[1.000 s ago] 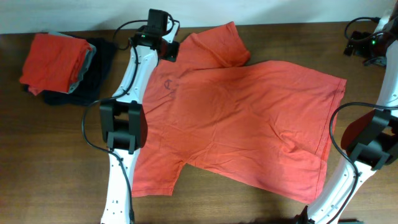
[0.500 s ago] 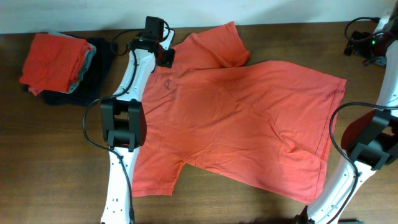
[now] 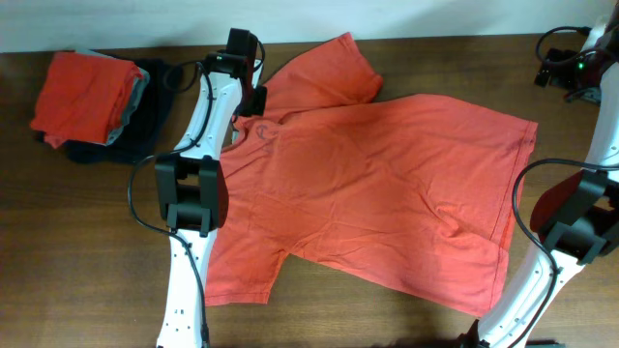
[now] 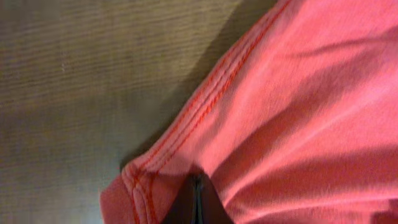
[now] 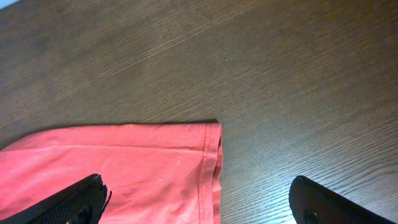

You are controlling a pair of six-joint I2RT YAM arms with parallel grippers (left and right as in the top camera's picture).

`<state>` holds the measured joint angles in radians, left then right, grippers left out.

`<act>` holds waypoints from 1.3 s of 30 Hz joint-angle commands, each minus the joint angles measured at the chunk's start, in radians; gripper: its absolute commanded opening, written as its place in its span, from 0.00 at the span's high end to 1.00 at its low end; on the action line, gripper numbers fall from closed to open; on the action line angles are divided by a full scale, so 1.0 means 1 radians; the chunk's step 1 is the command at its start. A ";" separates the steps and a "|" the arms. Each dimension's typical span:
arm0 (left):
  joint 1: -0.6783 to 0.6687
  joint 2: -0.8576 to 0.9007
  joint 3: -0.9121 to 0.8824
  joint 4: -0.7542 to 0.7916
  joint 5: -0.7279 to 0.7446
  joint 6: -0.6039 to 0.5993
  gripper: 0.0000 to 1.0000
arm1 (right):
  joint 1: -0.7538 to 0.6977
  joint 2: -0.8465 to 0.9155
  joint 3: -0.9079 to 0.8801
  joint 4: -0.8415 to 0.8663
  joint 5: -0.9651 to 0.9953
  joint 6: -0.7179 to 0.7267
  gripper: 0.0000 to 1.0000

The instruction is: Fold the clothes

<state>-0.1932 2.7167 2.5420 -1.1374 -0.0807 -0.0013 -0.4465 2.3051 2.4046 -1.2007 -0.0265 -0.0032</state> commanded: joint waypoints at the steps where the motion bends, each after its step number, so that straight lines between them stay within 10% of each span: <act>1: 0.006 0.065 -0.046 -0.068 -0.014 -0.033 0.99 | 0.001 -0.010 0.010 0.000 -0.003 -0.004 0.01; 17: -0.018 -0.103 0.057 0.103 0.163 0.037 0.99 | 0.001 -0.010 0.010 0.000 -0.003 -0.004 0.02; 39: -0.076 0.084 0.056 0.490 0.347 0.048 0.99 | 0.001 -0.010 0.010 0.000 -0.003 -0.004 0.01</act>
<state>-0.2794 2.7693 2.5839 -0.6544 0.2516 0.0303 -0.4465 2.3051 2.4046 -1.2007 -0.0265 -0.0040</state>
